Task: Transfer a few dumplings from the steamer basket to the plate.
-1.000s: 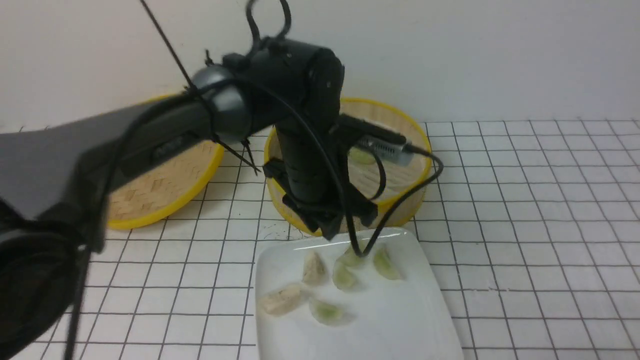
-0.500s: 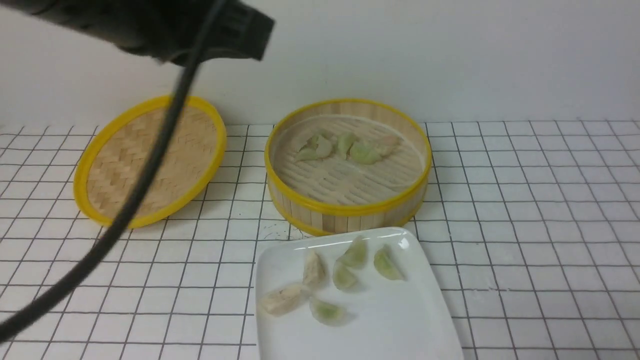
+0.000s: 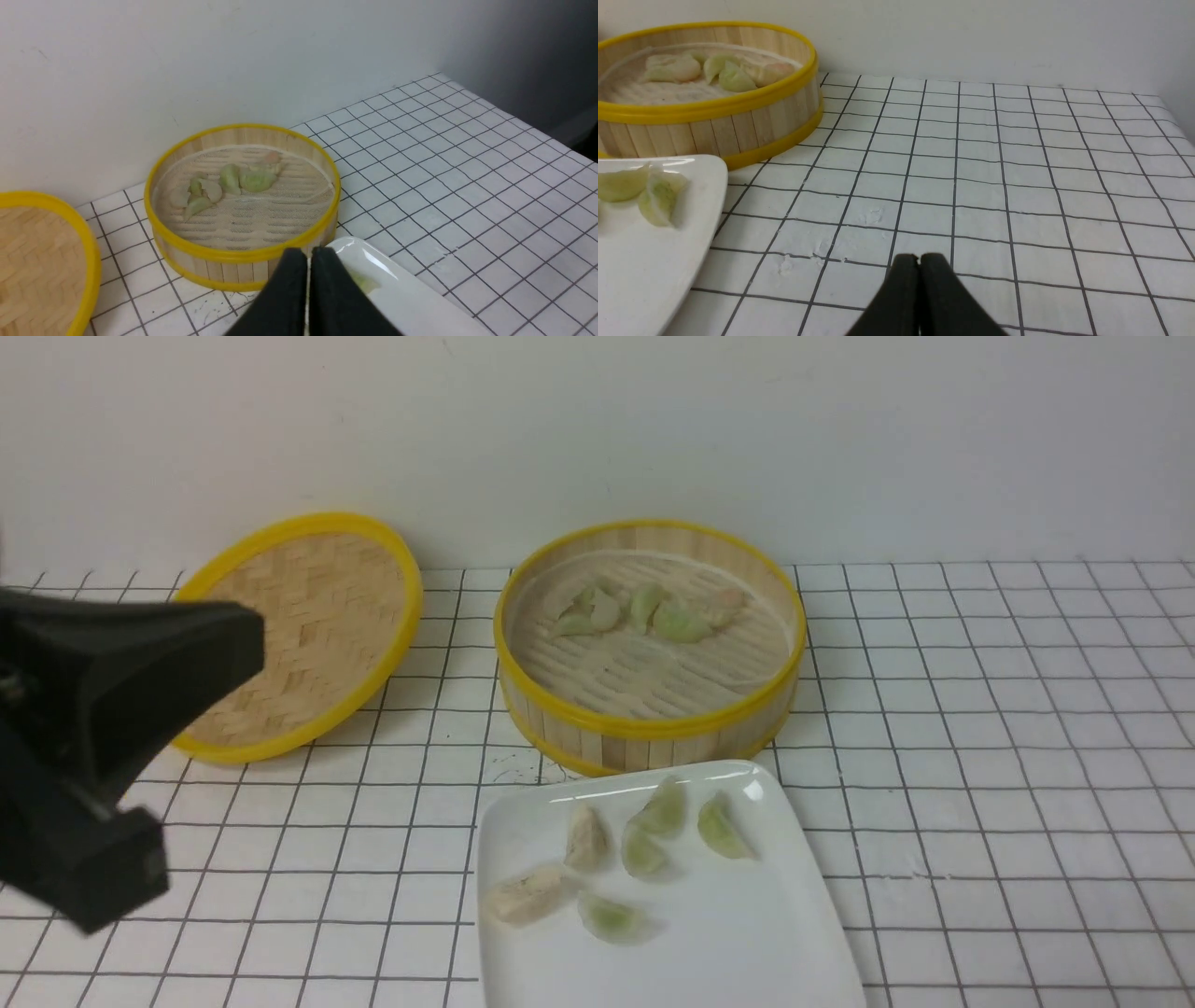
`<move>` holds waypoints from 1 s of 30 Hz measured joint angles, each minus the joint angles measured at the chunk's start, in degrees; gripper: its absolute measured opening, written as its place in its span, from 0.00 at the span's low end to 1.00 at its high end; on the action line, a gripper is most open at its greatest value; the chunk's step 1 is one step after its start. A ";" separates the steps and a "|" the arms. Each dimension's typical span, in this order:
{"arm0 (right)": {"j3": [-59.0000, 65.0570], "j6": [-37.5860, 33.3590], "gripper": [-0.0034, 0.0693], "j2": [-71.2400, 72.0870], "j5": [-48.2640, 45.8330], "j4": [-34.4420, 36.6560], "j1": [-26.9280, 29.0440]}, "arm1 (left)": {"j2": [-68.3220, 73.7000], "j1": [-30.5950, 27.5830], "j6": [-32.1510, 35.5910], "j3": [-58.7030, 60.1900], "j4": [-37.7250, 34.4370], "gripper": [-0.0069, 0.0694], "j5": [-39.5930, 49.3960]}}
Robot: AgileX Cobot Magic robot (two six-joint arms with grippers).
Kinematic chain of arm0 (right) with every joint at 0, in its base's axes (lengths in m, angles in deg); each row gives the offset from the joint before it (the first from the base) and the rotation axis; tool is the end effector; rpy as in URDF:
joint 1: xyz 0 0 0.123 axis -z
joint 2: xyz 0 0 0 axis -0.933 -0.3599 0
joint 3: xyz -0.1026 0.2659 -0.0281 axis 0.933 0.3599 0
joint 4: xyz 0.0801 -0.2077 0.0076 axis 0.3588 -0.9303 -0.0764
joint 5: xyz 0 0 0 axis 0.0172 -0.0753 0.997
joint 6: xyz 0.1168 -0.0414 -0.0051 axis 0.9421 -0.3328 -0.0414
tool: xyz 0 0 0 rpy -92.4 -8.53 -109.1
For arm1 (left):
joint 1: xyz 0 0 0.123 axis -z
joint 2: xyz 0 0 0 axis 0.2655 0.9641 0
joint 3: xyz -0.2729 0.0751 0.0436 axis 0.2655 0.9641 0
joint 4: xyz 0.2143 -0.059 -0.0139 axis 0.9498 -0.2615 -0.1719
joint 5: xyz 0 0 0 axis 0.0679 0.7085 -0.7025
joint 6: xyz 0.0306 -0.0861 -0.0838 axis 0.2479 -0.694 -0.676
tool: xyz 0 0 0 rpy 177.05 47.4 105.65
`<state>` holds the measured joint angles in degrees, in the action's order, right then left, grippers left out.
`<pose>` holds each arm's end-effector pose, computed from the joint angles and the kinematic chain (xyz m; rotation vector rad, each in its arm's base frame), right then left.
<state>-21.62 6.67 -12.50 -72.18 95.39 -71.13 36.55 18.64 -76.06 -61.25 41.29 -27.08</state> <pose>0.0519 0.0070 0.1618 -0.0653 1.8828 0.0643 0.1013 -0.0742 0.3729 0.5032 1.8083 -0.5018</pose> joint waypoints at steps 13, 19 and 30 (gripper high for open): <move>0.00 0.00 0.03 0.00 0.00 0.00 0.00 | -8.39 -0.49 0.00 5.98 4.20 0.08 -1.78; 0.00 0.00 0.03 0.00 0.00 0.00 0.00 | -16.60 -11.80 0.00 20.78 4.20 0.08 -8.81; 0.00 0.00 0.03 0.00 0.00 0.00 0.00 | -38.06 -30.48 0.10 47.36 3.09 0.08 -8.79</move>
<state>-21.62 6.67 -12.50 -72.18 95.39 -71.13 -1.51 -11.84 -75.96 -13.88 44.37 -35.87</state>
